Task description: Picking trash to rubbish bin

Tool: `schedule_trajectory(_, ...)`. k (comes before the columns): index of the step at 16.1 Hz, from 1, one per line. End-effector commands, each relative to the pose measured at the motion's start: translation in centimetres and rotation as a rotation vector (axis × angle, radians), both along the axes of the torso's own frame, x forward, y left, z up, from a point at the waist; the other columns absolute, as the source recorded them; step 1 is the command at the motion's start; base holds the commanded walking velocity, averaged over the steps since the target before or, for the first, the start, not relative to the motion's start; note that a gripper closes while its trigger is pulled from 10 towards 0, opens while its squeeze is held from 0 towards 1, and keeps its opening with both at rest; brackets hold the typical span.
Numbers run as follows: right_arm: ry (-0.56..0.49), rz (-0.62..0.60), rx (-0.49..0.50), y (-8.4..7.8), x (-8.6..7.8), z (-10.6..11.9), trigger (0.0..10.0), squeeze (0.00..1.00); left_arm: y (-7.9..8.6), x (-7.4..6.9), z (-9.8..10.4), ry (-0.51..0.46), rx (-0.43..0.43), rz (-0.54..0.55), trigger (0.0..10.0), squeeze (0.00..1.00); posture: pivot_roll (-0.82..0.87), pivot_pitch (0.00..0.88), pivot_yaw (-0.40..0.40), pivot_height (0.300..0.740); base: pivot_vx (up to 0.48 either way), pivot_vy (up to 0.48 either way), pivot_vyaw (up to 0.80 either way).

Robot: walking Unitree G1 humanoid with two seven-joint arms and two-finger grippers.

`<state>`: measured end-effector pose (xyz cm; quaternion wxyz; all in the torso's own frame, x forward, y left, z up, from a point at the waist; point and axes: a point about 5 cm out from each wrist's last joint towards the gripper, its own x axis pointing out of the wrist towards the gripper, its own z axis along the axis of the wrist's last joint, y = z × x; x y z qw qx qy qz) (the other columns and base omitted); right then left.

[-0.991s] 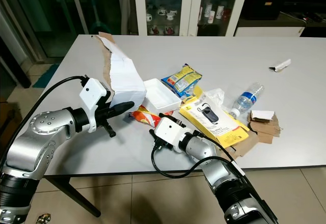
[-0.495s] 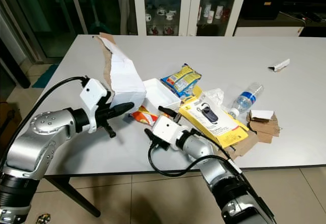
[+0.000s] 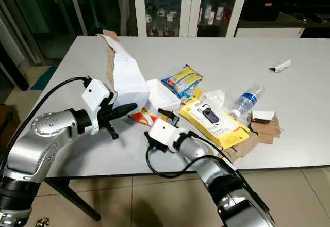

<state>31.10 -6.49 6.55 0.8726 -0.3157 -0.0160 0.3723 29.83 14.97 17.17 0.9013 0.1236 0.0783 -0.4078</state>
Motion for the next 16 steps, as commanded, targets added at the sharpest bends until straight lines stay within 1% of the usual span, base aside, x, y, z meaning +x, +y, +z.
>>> schedule_trajectory(1,0.032,-0.012,-0.07,-0.4,-0.2,-1.3,10.0,0.0,-0.5,-0.1,0.5,-0.018,0.008,-0.013,10.0,0.0,0.11,0.01,-0.046,0.74,0.0,0.0,0.0)
schedule_trajectory(5,0.037,-0.107,-0.108,-0.8,0.4,-1.8,10.0,0.0,-0.7,0.0,0.4,-0.021,0.009,-0.014,10.0,0.0,0.11,0.007,-0.05,0.74,0.0,0.0,0.0)
schedule_trajectory(6,0.013,-0.152,-0.146,-1.1,0.9,-1.8,10.0,0.0,-0.8,0.0,0.4,-0.023,0.013,-0.011,10.0,0.0,0.11,0.005,-0.053,0.74,0.0,0.0,0.0)
schedule_trajectory(9,0.004,-0.209,-0.161,-1.7,1.3,-1.8,10.0,0.0,-0.9,0.1,0.4,-0.026,0.017,-0.01,10.0,0.0,0.11,0.009,-0.058,0.74,0.0,0.0,0.0)
schedule_trajectory(13,0.0,-0.229,-0.169,-1.7,1.2,-2.2,10.0,0.0,-0.9,0.1,0.3,-0.028,0.025,0.001,10.0,0.0,0.11,0.014,-0.061,0.74,0.0,0.0,0.0)
schedule_trajectory(14,0.003,-0.228,-0.166,-1.6,1.2,-2.2,1.6,0.0,-0.9,0.1,0.3,-0.029,0.028,0.003,10.0,0.0,0.11,0.015,-0.061,0.74,0.0,0.0,0.0)
schedule_trajectory(15,0.003,-0.228,-0.165,-1.6,1.2,-2.2,1.6,0.0,-0.9,0.1,0.3,-0.029,0.028,0.003,10.0,0.0,0.11,0.016,-0.06,0.74,0.0,0.0,0.0)
schedule_trajectory(16,0.002,-0.224,-0.158,-1.4,1.1,-2.2,0.0,0.0,-0.9,0.1,0.3,-0.03,0.029,0.004,10.0,0.0,0.11,0.017,-0.06,0.74,0.0,0.0,0.0)
